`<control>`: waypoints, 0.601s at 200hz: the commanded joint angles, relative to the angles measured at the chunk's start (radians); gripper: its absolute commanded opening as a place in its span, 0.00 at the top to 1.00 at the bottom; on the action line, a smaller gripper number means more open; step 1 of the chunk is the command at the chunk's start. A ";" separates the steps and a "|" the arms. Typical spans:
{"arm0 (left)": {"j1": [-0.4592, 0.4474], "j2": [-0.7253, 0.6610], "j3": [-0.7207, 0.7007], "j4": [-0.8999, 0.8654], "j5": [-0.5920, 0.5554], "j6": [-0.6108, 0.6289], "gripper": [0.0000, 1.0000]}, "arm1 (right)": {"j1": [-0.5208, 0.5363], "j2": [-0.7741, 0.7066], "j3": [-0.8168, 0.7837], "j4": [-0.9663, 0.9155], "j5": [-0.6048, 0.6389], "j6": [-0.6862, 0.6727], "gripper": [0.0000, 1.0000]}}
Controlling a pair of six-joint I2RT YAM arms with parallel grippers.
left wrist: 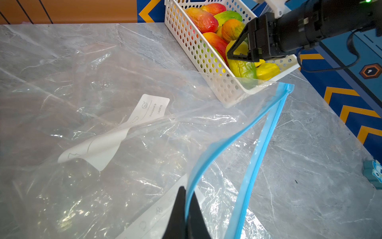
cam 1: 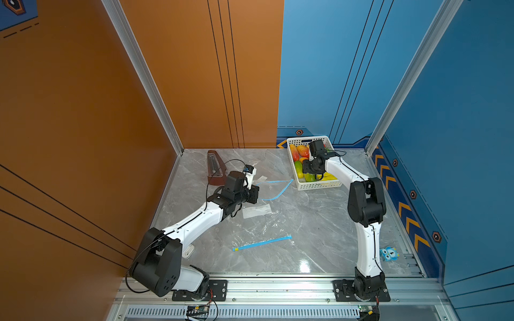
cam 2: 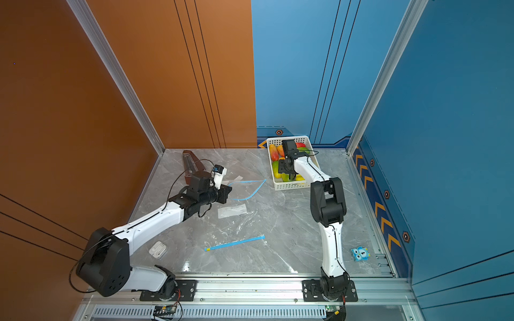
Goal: Place the mango in a zip-top bag and seal the zipper
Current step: Pick up the mango from the basket.
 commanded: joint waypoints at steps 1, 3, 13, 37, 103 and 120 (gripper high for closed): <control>0.000 0.041 0.065 -0.006 0.033 -0.077 1.00 | -0.001 -0.217 -0.082 0.106 -0.038 0.033 0.66; -0.001 0.047 0.074 -0.010 0.039 -0.082 1.00 | -0.004 -0.230 -0.093 0.123 -0.047 0.035 0.66; -0.008 0.069 0.123 -0.054 0.040 -0.115 1.00 | -0.014 -0.295 -0.158 0.215 -0.110 0.059 0.67; -0.028 0.099 0.268 -0.143 0.032 -0.203 1.00 | -0.023 -0.494 -0.419 0.601 -0.323 0.166 0.70; -0.083 0.109 0.539 -0.268 0.029 -0.303 1.00 | 0.161 -0.794 -0.703 1.142 -0.384 0.238 0.73; -0.080 0.117 0.538 -0.276 0.009 -0.293 1.00 | 0.214 -0.821 -0.704 1.142 -0.345 0.205 0.73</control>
